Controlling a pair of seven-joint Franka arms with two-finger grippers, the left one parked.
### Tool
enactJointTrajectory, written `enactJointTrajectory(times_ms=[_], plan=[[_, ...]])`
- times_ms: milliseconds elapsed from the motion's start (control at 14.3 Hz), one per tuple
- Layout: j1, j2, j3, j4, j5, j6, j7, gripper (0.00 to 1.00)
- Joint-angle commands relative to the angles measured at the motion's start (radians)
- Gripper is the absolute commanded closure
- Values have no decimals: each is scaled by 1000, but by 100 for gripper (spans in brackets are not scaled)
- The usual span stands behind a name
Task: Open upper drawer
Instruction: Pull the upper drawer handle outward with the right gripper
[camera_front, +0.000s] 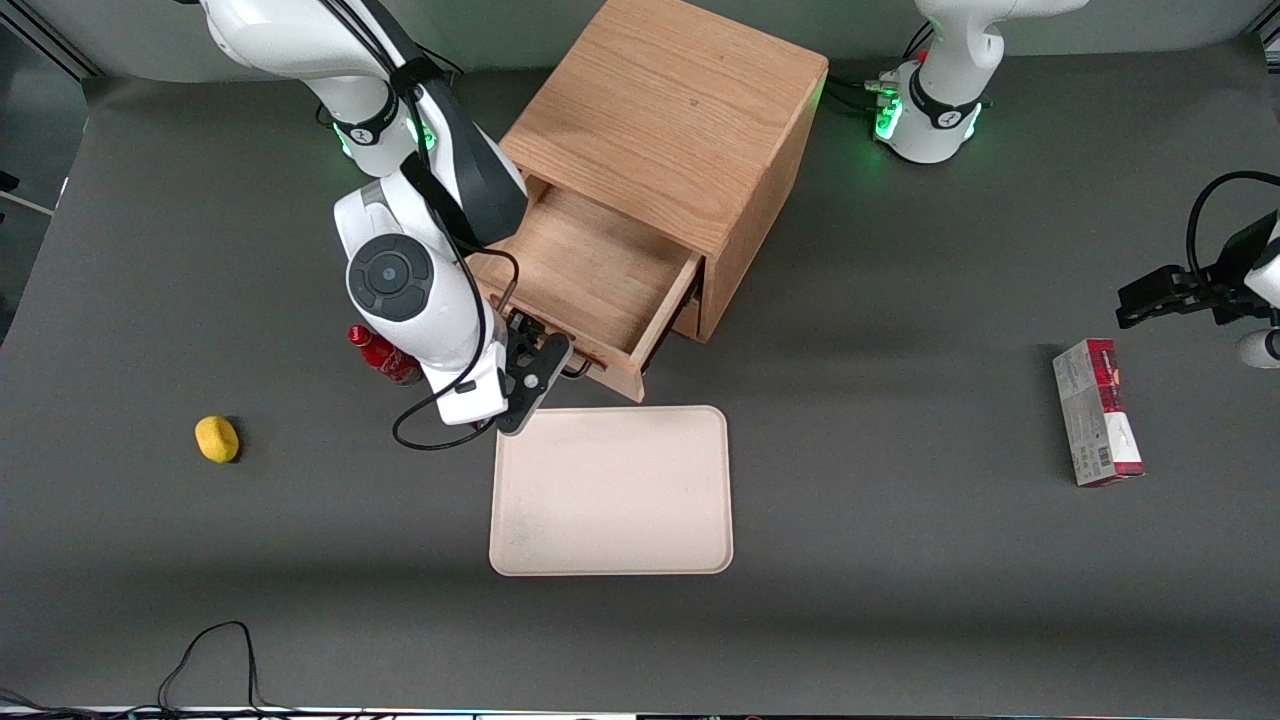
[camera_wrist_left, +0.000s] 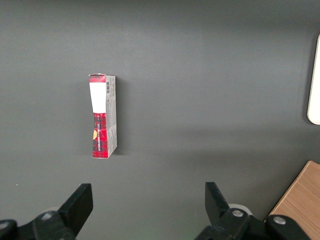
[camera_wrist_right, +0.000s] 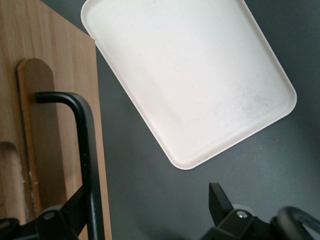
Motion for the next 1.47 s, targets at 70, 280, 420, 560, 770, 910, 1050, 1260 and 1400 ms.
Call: enactJointTrajectory(times_ms=[70, 280, 420, 560, 770, 910, 1050, 1260, 1400], plan=[[-31, 48, -7, 72, 13, -23, -28, 0], [-57, 70, -7, 95, 10, -23, -28, 0], [-59, 77, -7, 108, 10, -23, -28, 0], [-63, 76, -7, 108, 12, -23, -27, 0], [-63, 77, -7, 109, 10, -23, -27, 0], [-69, 79, -7, 111, 9, -23, -28, 0], [-80, 83, -7, 115, 1, -23, -28, 0], [-80, 85, -7, 128, -1, -23, -25, 0], [-88, 88, -7, 129, 1, -21, -22, 0]])
